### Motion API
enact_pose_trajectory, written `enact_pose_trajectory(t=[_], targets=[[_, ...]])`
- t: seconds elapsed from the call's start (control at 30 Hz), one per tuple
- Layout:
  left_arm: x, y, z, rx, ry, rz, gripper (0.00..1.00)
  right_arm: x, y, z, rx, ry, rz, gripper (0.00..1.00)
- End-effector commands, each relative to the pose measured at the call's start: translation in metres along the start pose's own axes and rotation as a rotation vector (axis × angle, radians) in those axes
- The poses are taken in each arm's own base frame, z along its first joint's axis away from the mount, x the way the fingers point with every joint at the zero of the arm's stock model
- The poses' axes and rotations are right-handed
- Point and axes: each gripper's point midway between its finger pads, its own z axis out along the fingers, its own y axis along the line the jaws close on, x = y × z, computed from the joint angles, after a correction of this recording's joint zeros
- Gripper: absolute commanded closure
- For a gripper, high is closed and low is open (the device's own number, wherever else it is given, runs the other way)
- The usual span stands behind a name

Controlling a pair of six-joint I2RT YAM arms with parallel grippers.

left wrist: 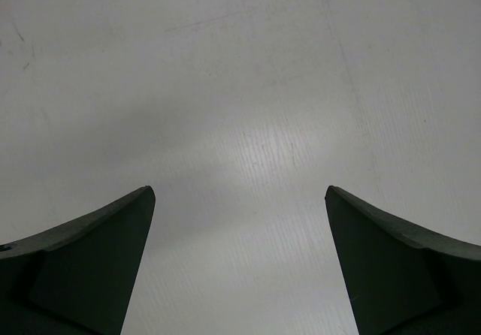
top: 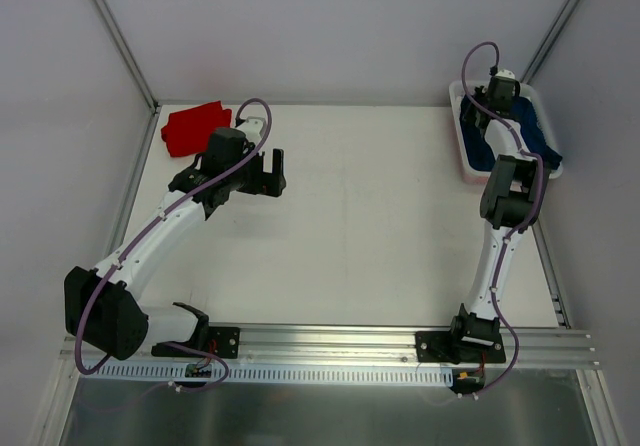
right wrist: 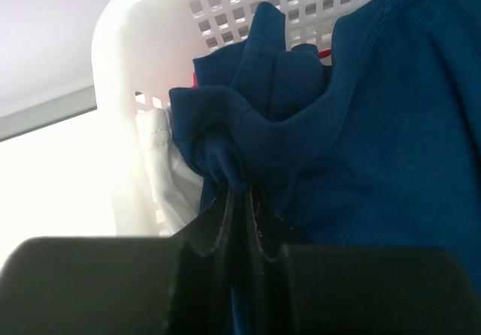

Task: Fold and stack the t-shirts
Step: Grab crumpled tshirt from bin with the right arm

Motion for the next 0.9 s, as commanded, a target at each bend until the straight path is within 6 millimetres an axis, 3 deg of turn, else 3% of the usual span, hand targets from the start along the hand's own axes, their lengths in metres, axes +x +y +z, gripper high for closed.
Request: enact_pose_trajectory(t=[0.0, 0.2, 0.43, 0.47, 0.53, 0.57, 0.67, 0.7, 0.77, 0.8, 0.87], targets=[[-0.013, -0.002, -0.001, 0.017, -0.026, -0.013, 0.01, -0.024, 0.011, -0.014, -0.024, -0.05, 0.005, 0.97], [-0.015, -0.002, -0.003, 0.022, -0.033, -0.017, 0.01, -0.03, 0.015, -0.028, -0.037, -0.049, 0.004, 1.0], [-0.018, -0.005, -0.008, 0.034, -0.046, -0.026, 0.01, -0.074, 0.046, -0.088, -0.087, -0.114, -0.057, 1.0], [-0.017, -0.005, -0.008, 0.034, -0.046, -0.028, 0.01, -0.088, 0.056, -0.11, -0.099, -0.138, -0.07, 1.0], [-0.018, -0.007, -0.01, 0.04, -0.051, -0.03, 0.01, -0.099, 0.071, -0.134, -0.118, -0.161, -0.095, 1.0], [-0.019, -0.007, -0.01, 0.042, -0.052, -0.03, 0.01, -0.115, 0.08, -0.158, -0.133, -0.2, -0.101, 1.0], [-0.02, -0.009, -0.013, 0.049, -0.063, -0.035, 0.01, -0.129, 0.102, -0.197, -0.161, -0.231, -0.139, 1.0], [-0.022, -0.009, -0.015, 0.05, -0.067, -0.038, 0.01, -0.145, 0.109, -0.223, -0.172, -0.276, -0.149, 1.0], [-0.021, -0.009, -0.015, 0.051, -0.067, -0.039, 0.01, -0.151, 0.126, -0.252, -0.195, -0.297, -0.185, 1.0], [-0.022, -0.011, -0.017, 0.057, -0.07, -0.041, 0.01, -0.165, 0.133, -0.278, -0.209, -0.342, -0.194, 1.0], [-0.022, -0.01, -0.017, 0.057, -0.07, -0.045, 0.01, -0.168, 0.148, -0.306, -0.234, -0.355, -0.221, 1.0]])
